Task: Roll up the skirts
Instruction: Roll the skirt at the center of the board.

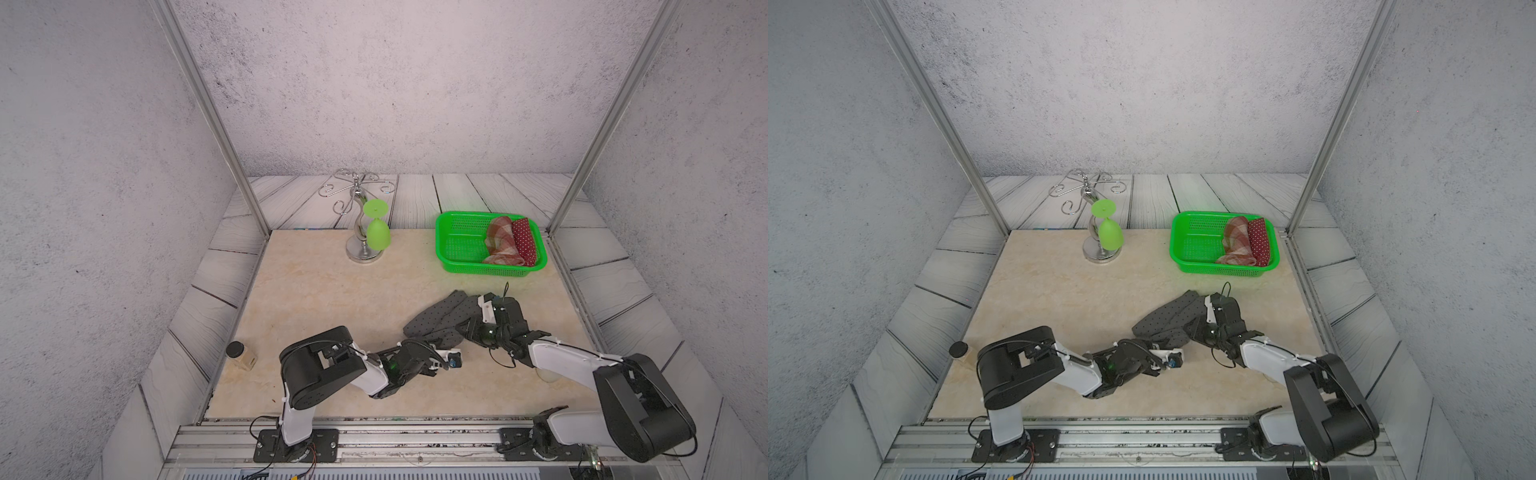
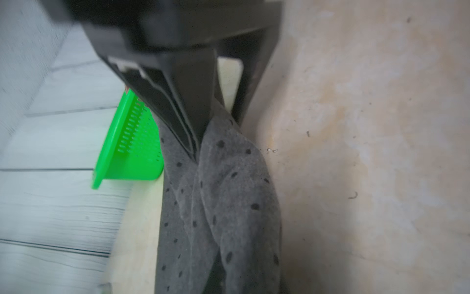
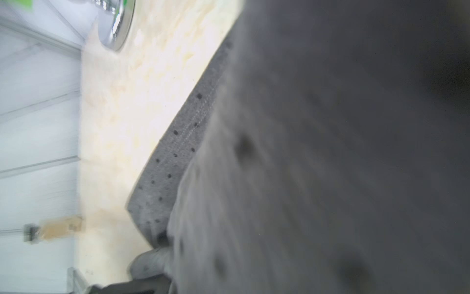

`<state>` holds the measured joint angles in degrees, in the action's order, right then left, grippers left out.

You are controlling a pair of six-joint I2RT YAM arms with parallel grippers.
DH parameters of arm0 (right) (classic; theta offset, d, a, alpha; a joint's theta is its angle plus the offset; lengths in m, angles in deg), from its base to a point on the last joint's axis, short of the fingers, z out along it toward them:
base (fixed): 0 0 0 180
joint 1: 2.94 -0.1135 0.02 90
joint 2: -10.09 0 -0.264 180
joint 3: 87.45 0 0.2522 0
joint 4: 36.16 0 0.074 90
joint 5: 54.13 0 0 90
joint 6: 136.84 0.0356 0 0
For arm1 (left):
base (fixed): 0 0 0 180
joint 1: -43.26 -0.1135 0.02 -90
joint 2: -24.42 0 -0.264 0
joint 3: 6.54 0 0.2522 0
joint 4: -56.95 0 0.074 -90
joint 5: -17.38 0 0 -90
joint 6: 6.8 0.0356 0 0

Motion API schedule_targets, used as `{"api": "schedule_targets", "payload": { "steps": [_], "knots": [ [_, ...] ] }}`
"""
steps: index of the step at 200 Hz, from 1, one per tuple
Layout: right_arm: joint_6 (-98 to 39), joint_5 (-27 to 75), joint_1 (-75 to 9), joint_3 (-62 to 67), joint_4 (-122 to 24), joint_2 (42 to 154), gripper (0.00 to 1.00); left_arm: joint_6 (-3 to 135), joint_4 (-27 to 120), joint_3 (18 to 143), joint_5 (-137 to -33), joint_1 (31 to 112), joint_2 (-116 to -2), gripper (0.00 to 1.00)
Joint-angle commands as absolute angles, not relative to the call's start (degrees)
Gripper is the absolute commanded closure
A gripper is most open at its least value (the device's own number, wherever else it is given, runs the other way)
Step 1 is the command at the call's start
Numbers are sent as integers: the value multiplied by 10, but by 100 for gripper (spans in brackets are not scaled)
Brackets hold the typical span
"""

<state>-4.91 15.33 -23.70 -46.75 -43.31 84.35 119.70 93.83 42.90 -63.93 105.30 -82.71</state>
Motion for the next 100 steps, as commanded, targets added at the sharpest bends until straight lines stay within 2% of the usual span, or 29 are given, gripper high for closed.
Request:
{"api": "schedule_targets", "payload": {
  "steps": [1,22,43,71,93,100],
  "knots": [
    [-47,174,-240,-489,-472,772,45,1028,880,426,-703,1019,-829,100],
    [-33,182,-240,-508,-447,716,35,913,908,428,-782,989,-859,100],
    [-37,177,-240,-502,-444,707,29,827,968,419,-836,967,-895,100],
    [-26,149,-240,-501,-389,756,19,696,1098,395,-903,936,-945,100],
    [-8,124,-238,-491,-327,821,17,593,1232,394,-981,912,-1013,100],
    [-1,119,-238,-485,-309,840,17,563,1230,403,-1000,908,-1023,100]
  ]
}}
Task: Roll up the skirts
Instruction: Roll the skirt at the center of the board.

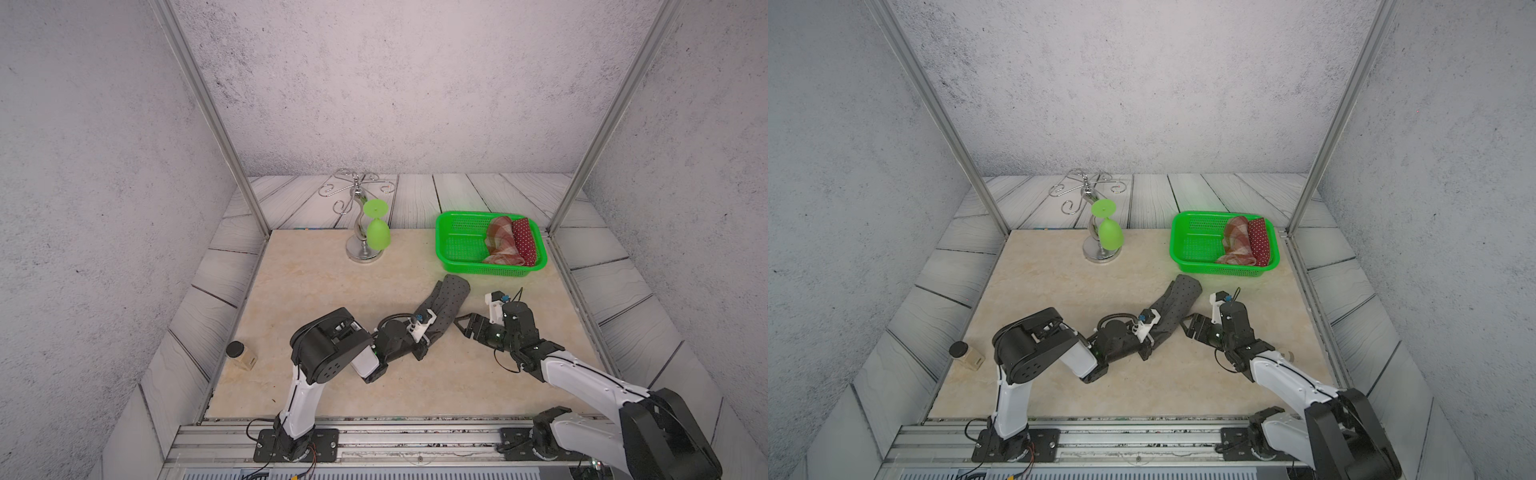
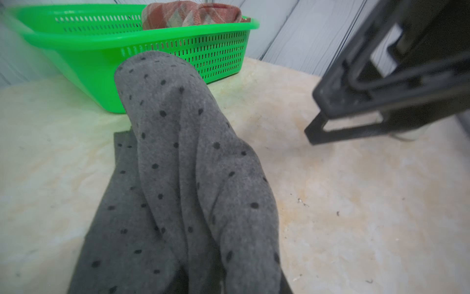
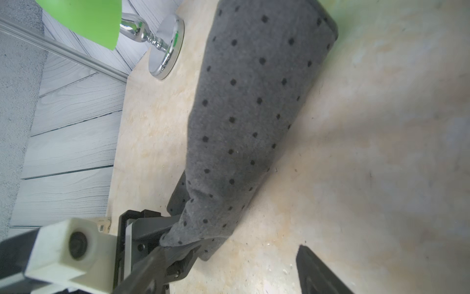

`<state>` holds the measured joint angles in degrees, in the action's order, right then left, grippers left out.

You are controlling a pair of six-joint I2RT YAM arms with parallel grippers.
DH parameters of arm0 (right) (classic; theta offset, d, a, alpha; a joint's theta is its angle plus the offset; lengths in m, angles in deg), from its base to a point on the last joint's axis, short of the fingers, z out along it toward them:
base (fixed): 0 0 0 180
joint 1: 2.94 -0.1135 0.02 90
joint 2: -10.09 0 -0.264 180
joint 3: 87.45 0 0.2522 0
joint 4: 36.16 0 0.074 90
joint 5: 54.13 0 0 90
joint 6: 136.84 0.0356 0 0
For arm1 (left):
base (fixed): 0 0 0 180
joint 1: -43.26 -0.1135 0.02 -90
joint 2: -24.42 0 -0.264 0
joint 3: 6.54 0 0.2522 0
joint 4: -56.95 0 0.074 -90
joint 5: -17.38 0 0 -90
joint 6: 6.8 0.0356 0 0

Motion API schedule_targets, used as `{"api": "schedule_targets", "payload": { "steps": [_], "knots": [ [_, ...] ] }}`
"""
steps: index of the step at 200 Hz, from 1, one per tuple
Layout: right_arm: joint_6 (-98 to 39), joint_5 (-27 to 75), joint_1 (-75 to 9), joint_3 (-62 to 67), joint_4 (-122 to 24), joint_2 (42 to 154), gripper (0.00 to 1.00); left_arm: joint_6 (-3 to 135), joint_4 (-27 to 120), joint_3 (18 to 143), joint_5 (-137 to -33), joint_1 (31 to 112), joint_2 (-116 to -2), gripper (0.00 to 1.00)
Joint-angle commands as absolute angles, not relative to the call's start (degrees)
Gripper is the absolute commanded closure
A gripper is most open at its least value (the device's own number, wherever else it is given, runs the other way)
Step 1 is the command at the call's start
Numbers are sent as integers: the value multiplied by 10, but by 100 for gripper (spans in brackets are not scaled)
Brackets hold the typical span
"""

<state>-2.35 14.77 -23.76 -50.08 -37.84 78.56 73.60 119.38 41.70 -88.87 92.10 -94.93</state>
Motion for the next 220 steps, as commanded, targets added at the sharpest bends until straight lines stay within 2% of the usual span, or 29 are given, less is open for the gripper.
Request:
{"api": "schedule_targets", "payload": {
  "steps": [1,30,65,102,150,164,176,183,189,202,209,212,220],
  "knots": [
    [0,118,-237,-485,-307,842,17,561,1229,404,-1003,907,-1025,100],
    [24,107,-236,-468,-244,895,15,524,1235,409,-1038,909,-1043,100],
    [24,118,-235,-426,-235,952,14,490,1235,425,-1070,909,-1079,100],
    [27,114,-234,-392,-284,1011,14,462,1235,445,-1081,908,-1108,100],
    [13,144,-235,-392,-348,1006,14,435,1235,476,-1098,902,-1134,100],
    [3,154,-235,-378,-371,1010,17,431,1235,482,-1100,902,-1143,100],
    [-4,164,-235,-369,-385,1017,25,430,1235,485,-1101,901,-1148,100],
    [-7,166,-235,-366,-391,1021,36,430,1236,485,-1102,901,-1148,100],
    [-8,167,-234,-364,-392,1024,50,431,1235,485,-1102,900,-1148,100],
    [-8,170,-234,-363,-398,1027,87,436,1235,481,-1102,897,-1145,100],
    [-8,172,-235,-366,-398,1026,100,440,1235,477,-1099,894,-1141,89],
    [-8,172,-235,-367,-399,1026,100,444,1235,474,-1097,892,-1140,84],
    [-9,174,-235,-369,-402,1024,100,454,1235,466,-1091,889,-1132,61]
  ]
}}
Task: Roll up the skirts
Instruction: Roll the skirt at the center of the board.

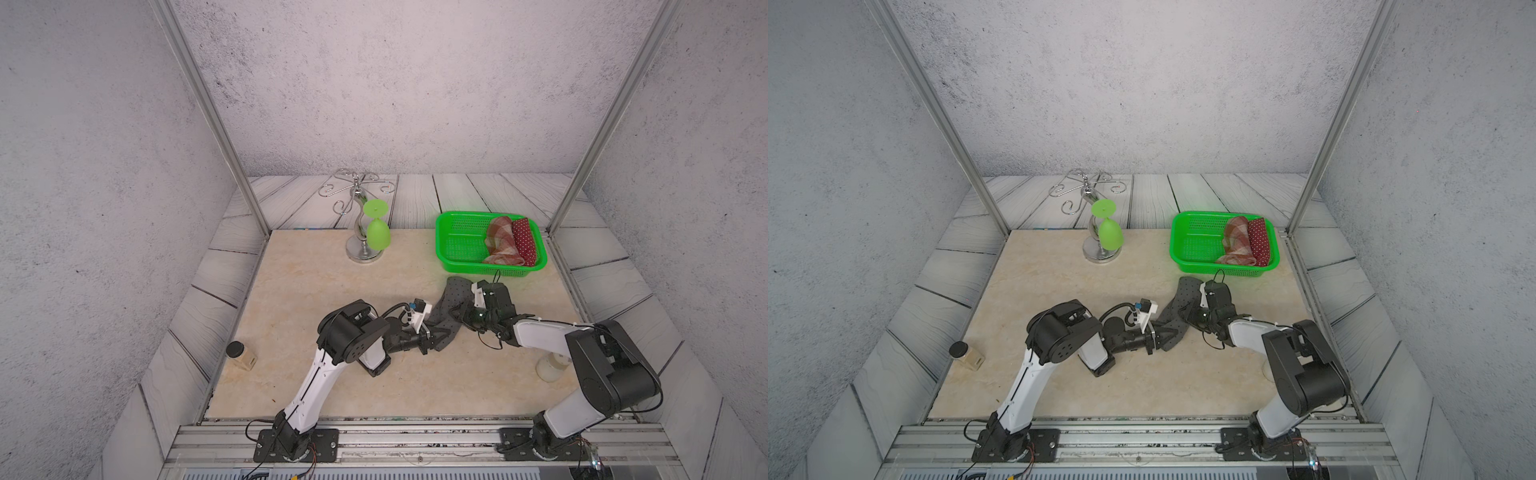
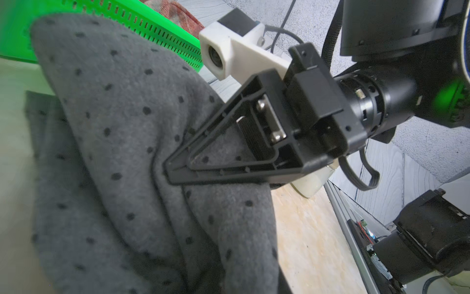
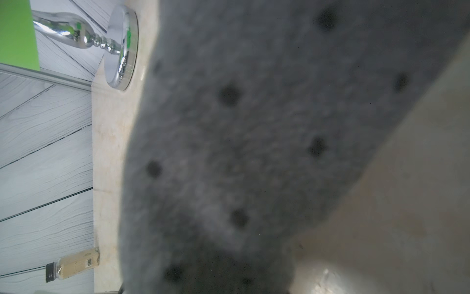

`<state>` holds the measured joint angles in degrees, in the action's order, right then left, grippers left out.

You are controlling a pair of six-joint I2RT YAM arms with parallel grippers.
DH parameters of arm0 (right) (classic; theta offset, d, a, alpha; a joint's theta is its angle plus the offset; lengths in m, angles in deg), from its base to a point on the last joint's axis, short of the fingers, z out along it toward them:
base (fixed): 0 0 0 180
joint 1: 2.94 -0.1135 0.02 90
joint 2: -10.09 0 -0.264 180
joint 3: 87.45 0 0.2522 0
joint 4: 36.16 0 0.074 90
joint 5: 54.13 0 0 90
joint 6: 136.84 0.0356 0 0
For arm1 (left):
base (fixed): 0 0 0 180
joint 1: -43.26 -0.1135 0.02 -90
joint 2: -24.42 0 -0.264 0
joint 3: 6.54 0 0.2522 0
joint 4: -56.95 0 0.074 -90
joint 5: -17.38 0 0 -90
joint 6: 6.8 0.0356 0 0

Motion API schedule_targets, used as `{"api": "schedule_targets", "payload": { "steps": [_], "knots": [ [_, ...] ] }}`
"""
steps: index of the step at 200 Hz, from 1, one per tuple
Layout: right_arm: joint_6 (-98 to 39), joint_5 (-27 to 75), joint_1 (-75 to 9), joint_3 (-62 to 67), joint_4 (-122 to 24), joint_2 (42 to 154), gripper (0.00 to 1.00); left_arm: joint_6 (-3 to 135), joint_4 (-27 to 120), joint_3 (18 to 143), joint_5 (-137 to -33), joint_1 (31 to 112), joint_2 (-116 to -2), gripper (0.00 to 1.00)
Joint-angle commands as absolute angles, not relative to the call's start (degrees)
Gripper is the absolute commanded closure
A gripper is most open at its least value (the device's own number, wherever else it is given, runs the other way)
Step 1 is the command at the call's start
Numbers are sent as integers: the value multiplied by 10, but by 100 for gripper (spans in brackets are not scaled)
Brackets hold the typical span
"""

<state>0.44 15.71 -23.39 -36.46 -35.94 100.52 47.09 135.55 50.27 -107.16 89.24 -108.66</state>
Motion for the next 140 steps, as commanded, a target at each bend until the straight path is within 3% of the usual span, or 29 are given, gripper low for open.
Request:
{"api": "schedule_targets", "payload": {
  "steps": [1,12,17,40,74,103,140],
  "knots": [
    [-8,175,-235,-369,-402,1023,100,455,1234,465,-1090,889,-1131,59],
    [-12,178,-235,-372,-407,1021,100,484,1233,449,-1068,887,-1112,33],
    [-13,179,-234,-373,-410,1020,100,502,1229,442,-1056,887,-1098,26],
    [-17,179,-234,-374,-419,1019,100,642,1059,439,-1002,904,-982,8],
    [-25,185,-235,-376,-438,1005,100,915,742,489,-751,1007,-808,3],
    [-25,181,-235,-381,-446,989,100,1071,781,459,-626,1053,-746,2],
    [-26,179,-235,-388,-449,974,100,1244,893,410,-549,1116,-762,1]
  ]
}}
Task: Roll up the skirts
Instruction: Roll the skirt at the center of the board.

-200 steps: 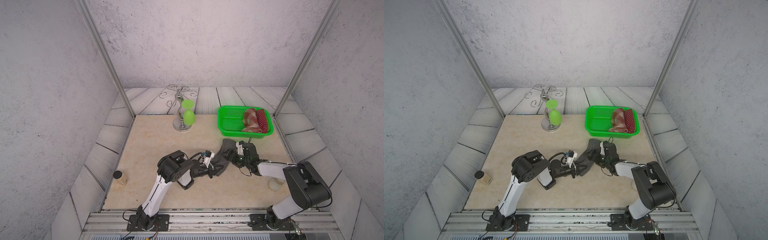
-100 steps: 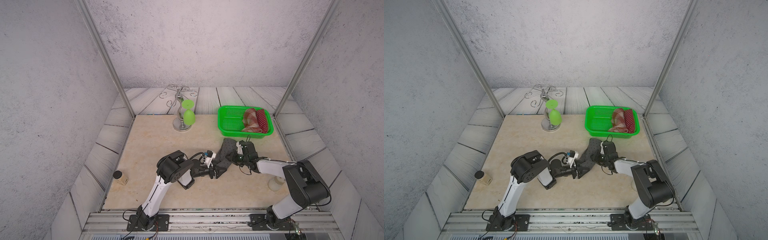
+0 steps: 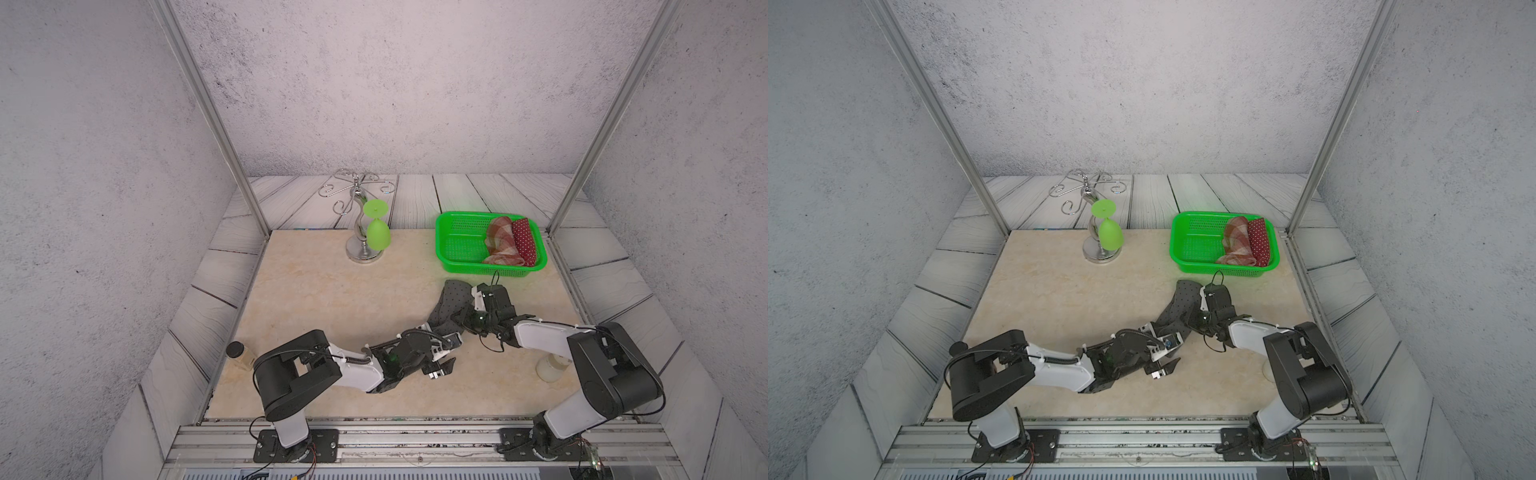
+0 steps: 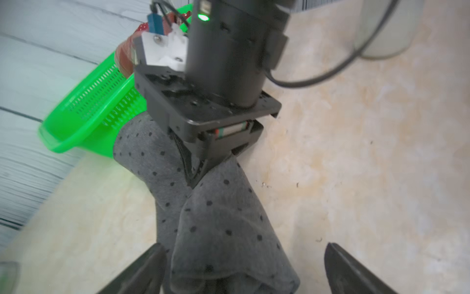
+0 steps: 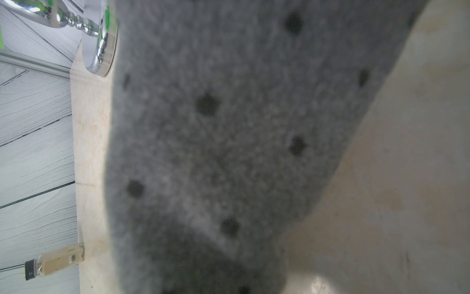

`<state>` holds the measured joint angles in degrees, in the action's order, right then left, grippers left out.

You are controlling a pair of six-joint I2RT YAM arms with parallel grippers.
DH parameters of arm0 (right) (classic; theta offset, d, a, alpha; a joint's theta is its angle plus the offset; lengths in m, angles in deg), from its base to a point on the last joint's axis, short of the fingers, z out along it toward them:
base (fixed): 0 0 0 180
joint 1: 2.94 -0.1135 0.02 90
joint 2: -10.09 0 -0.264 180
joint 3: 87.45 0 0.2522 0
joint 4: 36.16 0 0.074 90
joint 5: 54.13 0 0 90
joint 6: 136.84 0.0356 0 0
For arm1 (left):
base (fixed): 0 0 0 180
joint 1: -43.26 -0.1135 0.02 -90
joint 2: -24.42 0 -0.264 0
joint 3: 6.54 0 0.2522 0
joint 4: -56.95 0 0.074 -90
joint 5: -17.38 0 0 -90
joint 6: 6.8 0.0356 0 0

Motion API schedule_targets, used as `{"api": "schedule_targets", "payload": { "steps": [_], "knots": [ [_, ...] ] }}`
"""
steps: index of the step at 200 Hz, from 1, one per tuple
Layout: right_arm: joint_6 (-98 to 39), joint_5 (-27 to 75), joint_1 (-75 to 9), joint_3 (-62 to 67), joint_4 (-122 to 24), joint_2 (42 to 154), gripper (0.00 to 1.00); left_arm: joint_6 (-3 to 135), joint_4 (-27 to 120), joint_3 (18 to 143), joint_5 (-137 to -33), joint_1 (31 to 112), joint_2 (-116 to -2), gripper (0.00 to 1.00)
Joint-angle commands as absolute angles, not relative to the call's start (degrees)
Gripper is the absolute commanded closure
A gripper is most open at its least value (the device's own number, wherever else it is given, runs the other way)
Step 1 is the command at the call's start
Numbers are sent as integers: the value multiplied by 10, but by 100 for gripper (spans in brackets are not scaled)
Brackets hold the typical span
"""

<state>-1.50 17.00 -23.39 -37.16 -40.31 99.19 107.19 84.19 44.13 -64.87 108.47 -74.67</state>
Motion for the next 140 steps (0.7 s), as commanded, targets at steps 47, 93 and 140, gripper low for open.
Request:
{"api": "schedule_targets", "payload": {
  "steps": [47,93,140],
  "knots": [
    [-17,165,-235,-401,-430,979,100,1324,947,401,-542,1143,-788,1],
    [-13,154,-234,-405,-422,986,100,1392,1000,417,-543,1152,-829,1],
    [-11,146,-234,-406,-416,987,100,1460,1032,432,-530,1152,-879,1]
  ]
}}
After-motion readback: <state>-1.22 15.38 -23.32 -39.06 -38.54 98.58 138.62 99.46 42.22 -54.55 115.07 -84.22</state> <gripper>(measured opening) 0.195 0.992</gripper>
